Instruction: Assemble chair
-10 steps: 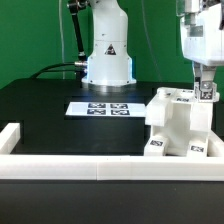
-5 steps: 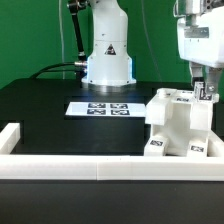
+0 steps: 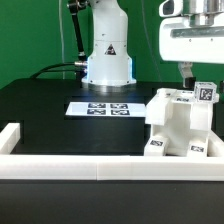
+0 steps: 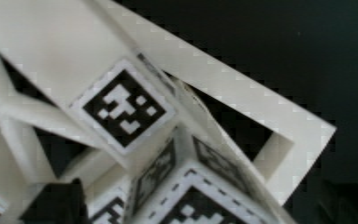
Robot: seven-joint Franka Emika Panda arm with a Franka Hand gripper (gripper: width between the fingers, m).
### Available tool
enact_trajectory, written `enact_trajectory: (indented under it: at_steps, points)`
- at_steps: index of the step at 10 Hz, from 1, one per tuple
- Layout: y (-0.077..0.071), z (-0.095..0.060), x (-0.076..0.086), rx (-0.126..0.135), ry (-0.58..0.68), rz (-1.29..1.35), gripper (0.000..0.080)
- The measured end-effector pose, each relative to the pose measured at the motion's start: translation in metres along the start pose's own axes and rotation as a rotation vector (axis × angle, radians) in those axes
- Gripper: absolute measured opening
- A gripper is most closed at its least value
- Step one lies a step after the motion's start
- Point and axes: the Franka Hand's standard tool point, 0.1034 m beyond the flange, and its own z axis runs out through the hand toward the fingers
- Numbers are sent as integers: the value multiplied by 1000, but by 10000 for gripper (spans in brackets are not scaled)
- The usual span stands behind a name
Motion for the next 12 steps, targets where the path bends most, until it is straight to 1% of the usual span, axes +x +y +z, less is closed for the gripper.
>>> enact_trajectory:
  at_steps: [1,5,7,10,12]
  points:
    - [0,0,0,0,0,-57,649]
    - [2,0,4,-5,2,-463,649]
    - [3,0,5,-9,6,-542,649]
    - [5,0,9,-27,15,-755,649]
    - [5,0,9,-27,15,-752,365]
